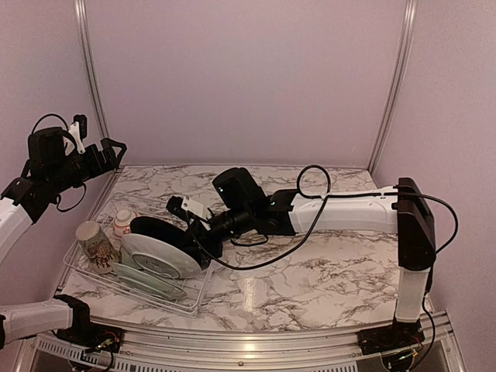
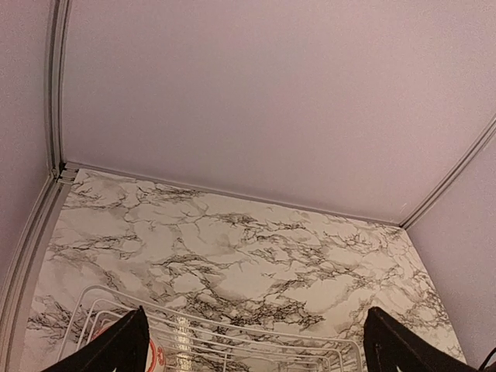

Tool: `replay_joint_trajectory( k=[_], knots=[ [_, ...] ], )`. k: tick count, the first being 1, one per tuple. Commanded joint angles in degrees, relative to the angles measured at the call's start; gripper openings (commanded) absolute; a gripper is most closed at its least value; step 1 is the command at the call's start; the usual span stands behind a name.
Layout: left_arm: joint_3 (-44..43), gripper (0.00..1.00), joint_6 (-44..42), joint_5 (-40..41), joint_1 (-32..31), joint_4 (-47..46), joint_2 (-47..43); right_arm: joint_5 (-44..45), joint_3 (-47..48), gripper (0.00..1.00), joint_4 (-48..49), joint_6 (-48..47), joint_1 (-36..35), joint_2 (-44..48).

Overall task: Unload the mixed dishes from the dish rack
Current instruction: Grab the plate from the dish rack.

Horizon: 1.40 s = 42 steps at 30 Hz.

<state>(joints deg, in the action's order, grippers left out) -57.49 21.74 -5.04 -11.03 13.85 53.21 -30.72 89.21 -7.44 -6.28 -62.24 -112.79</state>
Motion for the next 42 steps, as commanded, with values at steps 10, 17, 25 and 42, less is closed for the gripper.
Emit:
replay_joint_trajectory(
  k=[10, 17, 25, 42],
  knots=[
    [0.01, 0.99, 0.40, -0.59, 0.30, -1.54, -0.61, 1.81, 2.83, 0.00, 13.43, 5.93, 0.93, 6.57],
    [0.39, 0.99, 0.47, -0.33, 0.32, -1.68, -1.17, 3.20, 4.35, 0.00, 13.25, 5.93, 0.89, 7.68],
    [2.00, 0.99, 1.85, 2.72, 0.30, -2.54, -2.25, 3.74, 7.91, 0.00, 11.28, 8.00, 1.29, 8.64],
    [2.43, 0.99, 2.63, 4.04, 0.30, -3.30, -3.37, 3.47, 3.70, 0.00, 13.92, 9.96, 4.45, 18.10]
  ],
)
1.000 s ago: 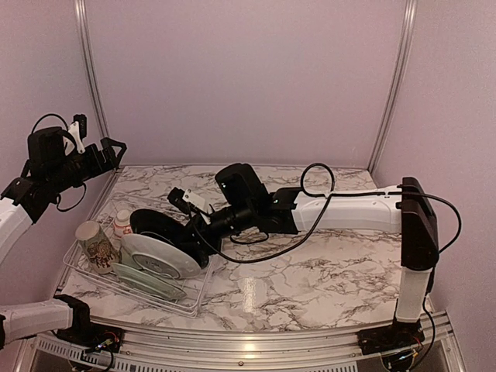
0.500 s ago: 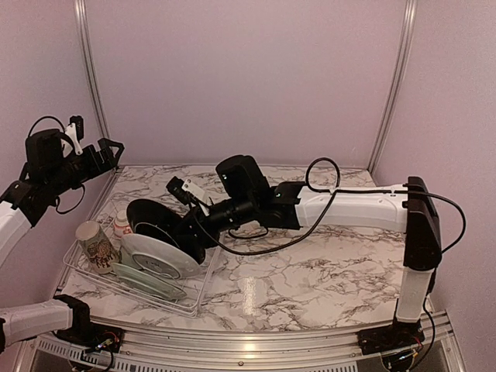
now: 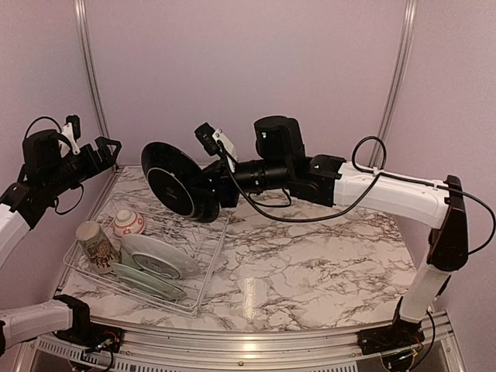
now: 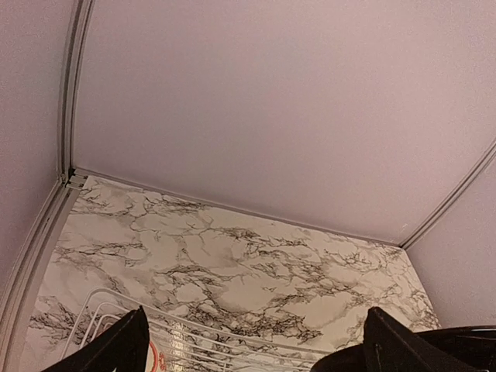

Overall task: Unload the mixed dishes from the dish rack
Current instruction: Grab the plate from the dish rack, then place the plate at the center of the board.

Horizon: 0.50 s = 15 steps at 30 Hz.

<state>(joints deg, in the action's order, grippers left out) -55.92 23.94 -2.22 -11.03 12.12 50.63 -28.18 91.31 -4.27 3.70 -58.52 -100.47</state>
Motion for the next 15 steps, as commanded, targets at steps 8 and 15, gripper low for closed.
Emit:
replay_joint_trajectory(
  k=[8, 15],
  knots=[
    [1.08, 0.99, 0.39, 1.43, 0.30, -1.70, -0.75, 24.49, -5.62, 0.00, 4.49, -8.07, 4.33, 13.01],
    [1.59, 0.99, 0.65, 0.31, 0.30, -3.33, 0.95, 41.48, -13.53, 0.00, -0.69, -12.32, 10.07, 16.36]
  ],
)
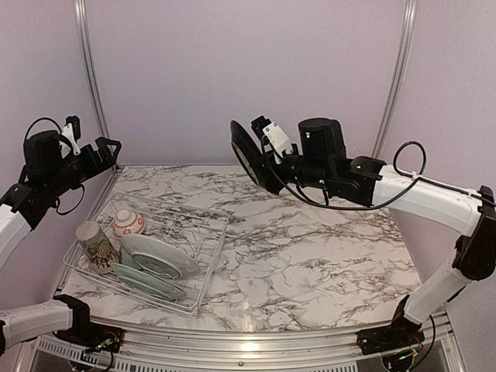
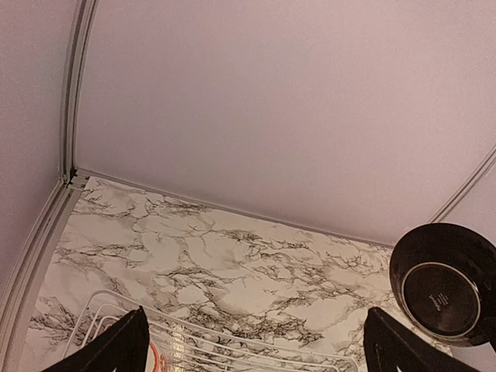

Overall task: Unload the mixed dishes from the dish rack
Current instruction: Place the plate at the center of the board.

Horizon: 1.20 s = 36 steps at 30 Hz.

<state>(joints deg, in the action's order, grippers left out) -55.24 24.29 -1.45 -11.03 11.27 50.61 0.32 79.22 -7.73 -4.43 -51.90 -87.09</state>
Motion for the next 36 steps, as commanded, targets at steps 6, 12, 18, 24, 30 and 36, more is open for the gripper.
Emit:
replay_joint_trajectory(
  k=[6, 12, 18, 24, 30, 36],
  knots=[
    [0.89, 0.99, 0.66, -1.70, 0.30, -3.56, 1.99, 22.28, -7.48, 0.00, 1.60, -6.87, 9.02, 1.92],
    [1.70, 0.99, 0.98, -2.47, 0.31, -4.41, 1.85, 29.78, -11.45, 0.00, 3.29, -11.25, 12.86, -2.27],
    [1.89, 0.99, 1.02, -3.09, 0.30, -4.57, 2.41, 38.23, -10.51, 0.00, 3.91, -14.95, 14.26, -10.13],
    [2.80, 0.99, 0.97, -3.48, 0.30, -4.50, 2.13, 39.92, -11.15, 0.00, 5.20, -16.08, 15.74, -14.52],
    [4.11, 0.99, 1.02, -3.60, 0.30, -4.66, 1.69, 39.09, -11.25, 0.00, 3.88, -14.57, 15.69, -19.16],
    [4.44, 0.99, 0.93, -3.74, 0.30, -4.17, 2.00, 38.23, -11.97, 0.11, 3.66, -13.46, 14.62, -21.76]
  ],
)
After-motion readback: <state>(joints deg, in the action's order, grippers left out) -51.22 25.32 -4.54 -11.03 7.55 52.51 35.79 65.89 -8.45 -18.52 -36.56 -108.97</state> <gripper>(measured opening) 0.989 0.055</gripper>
